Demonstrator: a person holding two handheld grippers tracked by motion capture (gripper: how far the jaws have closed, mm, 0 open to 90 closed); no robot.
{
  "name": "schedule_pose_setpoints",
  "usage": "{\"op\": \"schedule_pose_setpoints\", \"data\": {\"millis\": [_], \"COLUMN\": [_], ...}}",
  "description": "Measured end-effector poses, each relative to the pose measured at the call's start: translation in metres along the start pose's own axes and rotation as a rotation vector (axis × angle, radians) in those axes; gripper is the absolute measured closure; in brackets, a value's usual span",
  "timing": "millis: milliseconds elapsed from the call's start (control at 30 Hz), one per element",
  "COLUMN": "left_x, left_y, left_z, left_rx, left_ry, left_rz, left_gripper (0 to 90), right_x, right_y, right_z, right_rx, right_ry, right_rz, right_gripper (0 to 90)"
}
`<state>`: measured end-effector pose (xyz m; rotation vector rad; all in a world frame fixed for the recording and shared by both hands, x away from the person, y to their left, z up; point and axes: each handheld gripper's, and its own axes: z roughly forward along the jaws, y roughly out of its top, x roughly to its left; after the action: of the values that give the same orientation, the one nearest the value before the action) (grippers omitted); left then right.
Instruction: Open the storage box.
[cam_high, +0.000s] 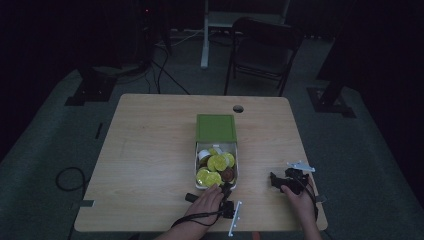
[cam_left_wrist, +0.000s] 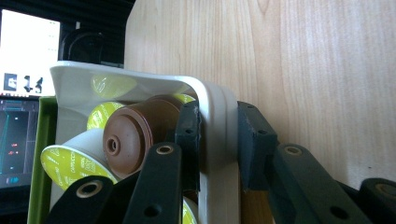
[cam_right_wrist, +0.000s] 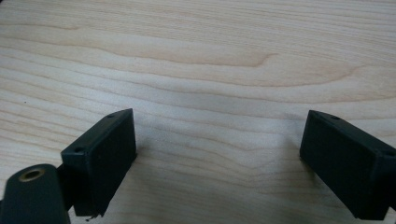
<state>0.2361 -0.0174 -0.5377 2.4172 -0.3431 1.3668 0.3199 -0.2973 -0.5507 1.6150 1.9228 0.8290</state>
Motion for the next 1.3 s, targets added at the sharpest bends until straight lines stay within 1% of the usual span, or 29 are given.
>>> {"op": "schedule_pose_setpoints", "data": {"millis": [33,100,167,233,267,333,367,433,467,500,567,600,700,800,833,900,933,967,1000,1033,1067,1100,1133,1233,1267,1300], "left_x": [-0.001,-0.001,-0.001,0.0,0.0,0.002,0.002,0.003,0.003,0.003,0.005,0.007,0.009,0.011,0.012,0.013,0.014,0.015,0.015,0.016,0.016,0.017,0.017,0.02,0.02,0.02], "left_y": [0.0,0.001,0.001,0.001,0.001,-0.001,-0.002,-0.002,-0.003,-0.003,-0.004,-0.004,-0.005,-0.006,-0.007,-0.009,-0.01,-0.011,-0.013,-0.013,-0.015,-0.016,-0.018,-0.021,-0.022,-0.024], "left_z": [-0.001,-0.001,-0.002,-0.003,-0.003,-0.004,-0.004,-0.005,-0.006,-0.007,-0.009,-0.01,-0.013,-0.017,-0.019,-0.021,-0.023,-0.024,-0.025,-0.026,-0.026,-0.027,-0.028,-0.032,-0.033,-0.034], "left_rx": [-0.004,0.0,-0.006,-0.001,-0.004,-0.026,-0.037,-0.059,-0.066,-0.078,-0.084,-0.095,-0.106,-0.119,-0.12,-0.134,-0.135,-0.144,-0.163,-0.16,-0.164,-0.175,-0.18,-0.202,-0.209,-0.217], "left_ry": [-0.004,-0.005,-0.009,-0.018,-0.022,-0.033,-0.039,-0.066,-0.078,-0.083,-0.1,-0.107,-0.125,-0.148,-0.155,-0.17,-0.172,-0.181,-0.194,-0.197,-0.199,-0.211,-0.227,-0.252,-0.254,-0.265], "left_rz": [0.007,0.006,-0.002,-0.006,-0.012,-0.031,-0.042,-0.084,-0.106,-0.113,-0.143,-0.159,-0.174,-0.206,-0.215,-0.254,-0.261,-0.281,-0.318,-0.317,-0.329,-0.357,-0.375,-0.42,-0.427,-0.447], "left_gripper": [73.2,73.2,73.1,73.1,73.1,72.4,70.6,63.7,63.6,62.1,61.4,60.9,58.6,57.0,57.0,57.0,57.0,57.0,57.1,57.3,57.4,57.5,57.7,58.3,58.4,58.4], "right_x": [0.0,0.0,0.0,0.0,0.0,0.0,0.0,0.0,0.0,0.0,0.0,0.0,0.0,0.0,0.0,0.0,0.0,0.0,0.0,0.0,0.0,0.0,0.0,0.0,0.0,0.0], "right_y": [0.0,0.0,0.0,0.0,0.0,0.0,0.0,0.0,0.0,0.0,0.0,0.0,0.0,0.0,0.0,0.0,0.0,0.0,0.0,0.0,0.0,0.0,0.0,0.0,0.0,0.0], "right_z": [0.0,0.0,0.0,0.0,0.0,0.0,0.0,0.0,0.0,0.0,0.0,0.0,0.0,0.0,0.0,0.0,0.0,0.0,0.0,0.0,0.0,0.0,0.0,0.0,0.0,0.0], "right_rx": [0.0,0.0,0.0,0.0,0.0,0.0,0.0,0.0,0.0,0.0,0.0,0.0,0.0,0.0,0.0,0.0,0.0,0.0,0.0,0.0,0.0,0.0,0.0,0.0,0.0,0.0], "right_ry": [0.0,0.0,0.0,0.0,0.0,0.0,0.0,0.0,0.0,0.0,0.0,0.0,0.0,0.0,0.0,0.0,0.0,0.0,0.0,0.0,0.0,0.0,0.0,0.0,0.0,0.0], "right_rz": [0.0,0.0,0.0,0.0,0.0,0.0,0.0,0.0,0.0,0.0,0.0,0.0,0.0,0.0,0.0,0.0,0.0,0.0,0.0,0.0,0.0,0.0,0.0,0.0,0.0,0.0], "right_gripper": [10.2,10.3,10.2,10.2,10.3,10.2,10.2,10.3,10.2,10.3,10.3,10.3,10.3,10.3,10.2,10.2,10.3,10.2,10.3,10.3,10.3,10.3,10.2,10.3,10.2,10.2]}}
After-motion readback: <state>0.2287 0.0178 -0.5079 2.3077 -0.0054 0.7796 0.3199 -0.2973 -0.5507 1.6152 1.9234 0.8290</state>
